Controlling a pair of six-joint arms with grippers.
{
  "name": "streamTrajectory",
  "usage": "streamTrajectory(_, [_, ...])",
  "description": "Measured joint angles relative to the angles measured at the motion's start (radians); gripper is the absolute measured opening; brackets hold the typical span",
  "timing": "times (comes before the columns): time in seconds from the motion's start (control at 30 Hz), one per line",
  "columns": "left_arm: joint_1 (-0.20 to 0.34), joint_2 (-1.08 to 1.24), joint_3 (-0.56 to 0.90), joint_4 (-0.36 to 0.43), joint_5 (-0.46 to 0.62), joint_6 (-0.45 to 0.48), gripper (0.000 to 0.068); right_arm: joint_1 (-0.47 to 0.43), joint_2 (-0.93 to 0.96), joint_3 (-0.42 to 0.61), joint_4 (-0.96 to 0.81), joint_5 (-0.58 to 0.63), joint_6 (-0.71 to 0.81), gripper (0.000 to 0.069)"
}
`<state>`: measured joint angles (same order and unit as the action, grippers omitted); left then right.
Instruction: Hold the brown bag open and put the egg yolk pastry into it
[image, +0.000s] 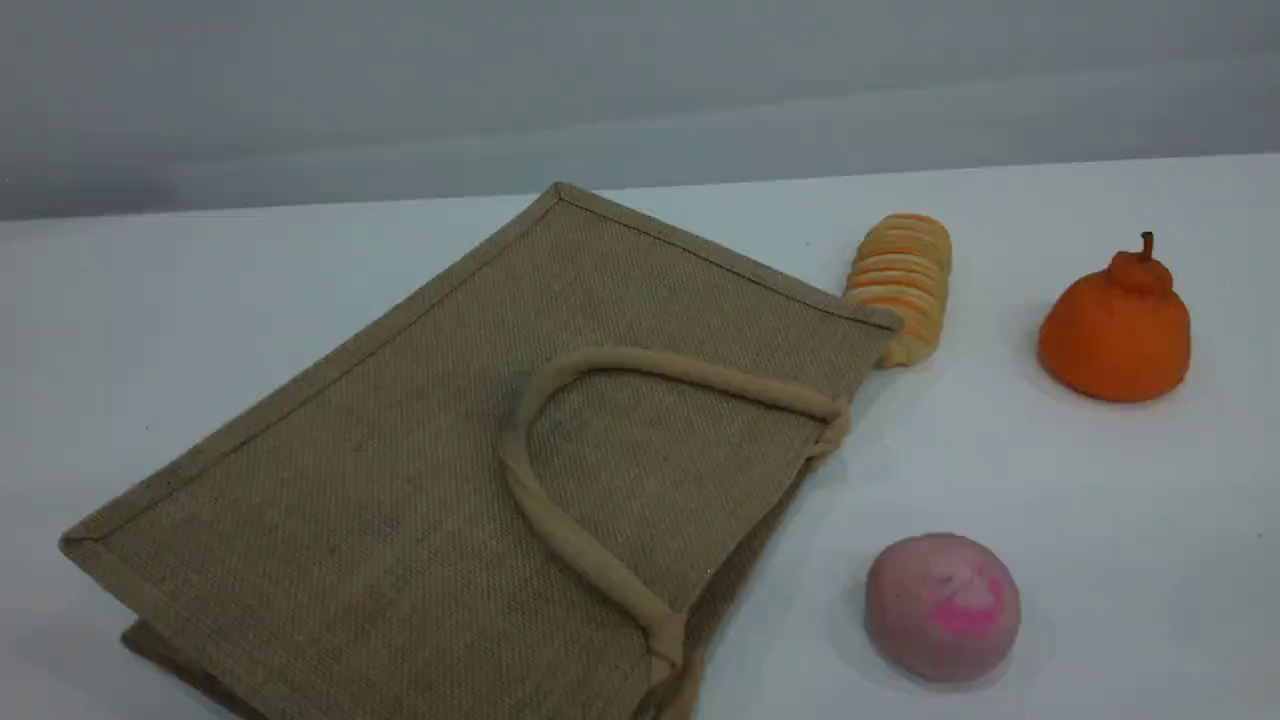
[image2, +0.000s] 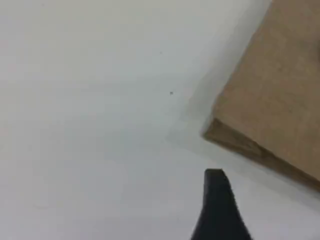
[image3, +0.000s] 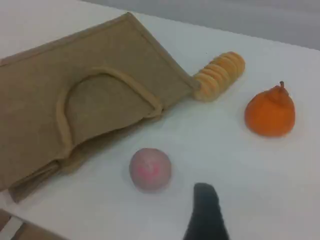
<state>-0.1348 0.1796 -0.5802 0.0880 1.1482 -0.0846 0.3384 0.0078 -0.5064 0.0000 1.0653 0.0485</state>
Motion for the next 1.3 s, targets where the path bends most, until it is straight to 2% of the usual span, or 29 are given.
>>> streamTrajectory(0.17, [0.052, -0.058, 0.024, -0.021, -0.054, 0.000, 0.0403, 0.000, 0.000, 0.000, 0.000, 0.000, 0.000, 0.0447])
streamTrajectory(0.47, [0.102, -0.126, 0.077, -0.042, -0.073, 0.024, 0.0386, 0.000, 0.000, 0.000, 0.000, 0.000, 0.000, 0.0447])
streamTrajectory(1.3, [0.104, -0.180, 0.076, -0.039, -0.068, 0.024, 0.0384, -0.003, 0.000, 0.000, 0.000, 0.000, 0.000, 0.0447])
